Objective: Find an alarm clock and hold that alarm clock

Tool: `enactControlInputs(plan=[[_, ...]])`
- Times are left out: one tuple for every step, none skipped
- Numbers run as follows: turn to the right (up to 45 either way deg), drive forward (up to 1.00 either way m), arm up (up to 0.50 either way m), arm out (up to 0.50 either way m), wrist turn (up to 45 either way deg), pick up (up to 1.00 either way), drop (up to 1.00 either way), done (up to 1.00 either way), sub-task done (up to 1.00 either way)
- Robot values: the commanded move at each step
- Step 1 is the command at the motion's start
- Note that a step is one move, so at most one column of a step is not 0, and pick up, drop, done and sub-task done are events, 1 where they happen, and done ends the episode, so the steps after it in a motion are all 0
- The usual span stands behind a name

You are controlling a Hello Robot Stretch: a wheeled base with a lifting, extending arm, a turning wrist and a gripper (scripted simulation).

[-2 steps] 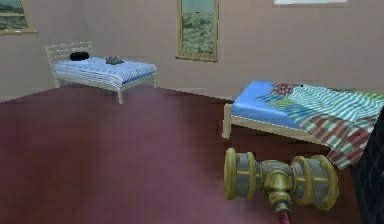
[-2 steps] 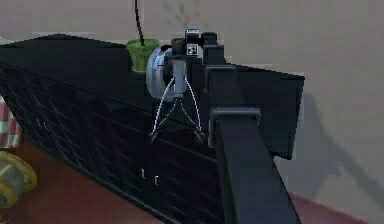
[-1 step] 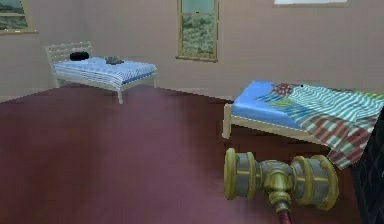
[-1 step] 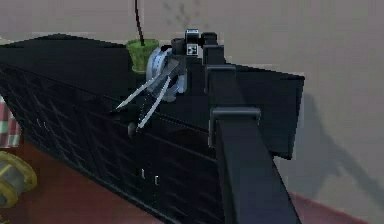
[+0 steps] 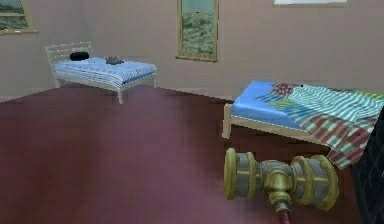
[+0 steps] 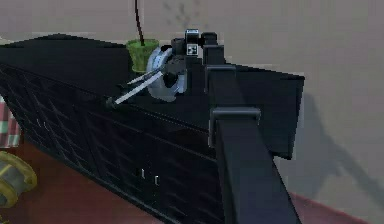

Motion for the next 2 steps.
enactControlInputs(plan=[[0.0, 0.00, 0.00, 0.00, 45.0, 0.00, 0.00, 0.00, 0.00], [0.0, 0.00, 0.00, 0.00, 18.0, 0.00, 0.00, 0.00, 0.00]])
